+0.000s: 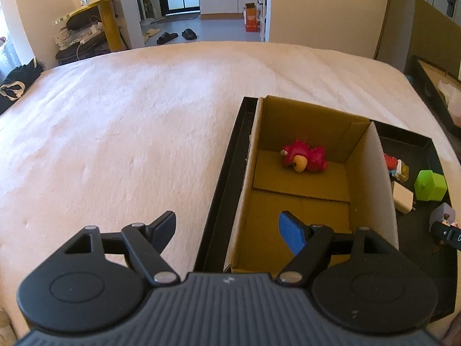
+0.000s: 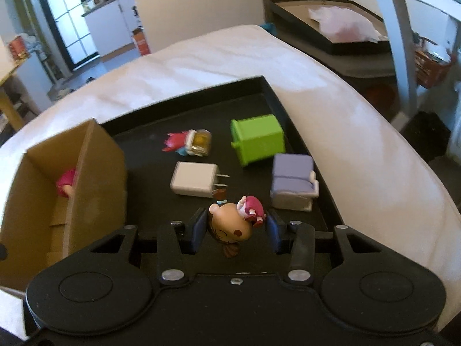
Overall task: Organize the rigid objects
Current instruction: 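Carry the bear figure into the cardboard box and release it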
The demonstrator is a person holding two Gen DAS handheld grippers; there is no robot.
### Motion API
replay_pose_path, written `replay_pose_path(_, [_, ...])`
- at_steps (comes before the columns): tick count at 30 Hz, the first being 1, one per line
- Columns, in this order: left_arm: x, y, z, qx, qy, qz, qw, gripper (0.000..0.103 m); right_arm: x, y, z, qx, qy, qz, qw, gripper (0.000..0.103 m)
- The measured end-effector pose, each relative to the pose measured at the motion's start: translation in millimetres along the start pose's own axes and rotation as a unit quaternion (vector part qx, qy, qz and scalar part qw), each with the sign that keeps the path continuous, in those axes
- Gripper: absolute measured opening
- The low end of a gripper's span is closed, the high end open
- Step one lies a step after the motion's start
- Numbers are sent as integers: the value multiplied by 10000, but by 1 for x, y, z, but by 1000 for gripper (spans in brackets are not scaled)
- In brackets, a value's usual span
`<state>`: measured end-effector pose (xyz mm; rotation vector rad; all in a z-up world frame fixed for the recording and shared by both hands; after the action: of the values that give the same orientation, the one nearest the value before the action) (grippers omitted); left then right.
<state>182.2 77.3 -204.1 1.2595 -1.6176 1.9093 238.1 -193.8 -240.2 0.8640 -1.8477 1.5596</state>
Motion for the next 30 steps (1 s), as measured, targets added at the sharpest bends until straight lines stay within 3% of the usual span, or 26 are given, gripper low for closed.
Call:
replay_pose_path(12, [2, -2, 0, 94, 382, 143, 9991, 74, 27, -18, -37, 538, -385, 146, 9977, 43])
replay_pose_path(21, [-1, 0, -3, 271, 715, 119, 9970, 58, 41, -29, -77, 887, -641, 203, 9938, 43])
replay_pose_path(30, [-10, 5, -7, 378, 937, -67, 9949, 35, 47, -29, -112, 1079, -949, 99, 9896, 43])
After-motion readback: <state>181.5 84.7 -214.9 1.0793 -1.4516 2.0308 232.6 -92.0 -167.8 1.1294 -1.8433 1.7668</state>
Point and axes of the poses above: each gripper's, at about its wrist camera, not at the fingertips, and x roughly against the way its jaws point, z to its right, y to its underside, the point moved 9 cm from there along -x, roughly the way its jaws point, and after that the axes turned 1 degree about z, right-handed, at the moved point
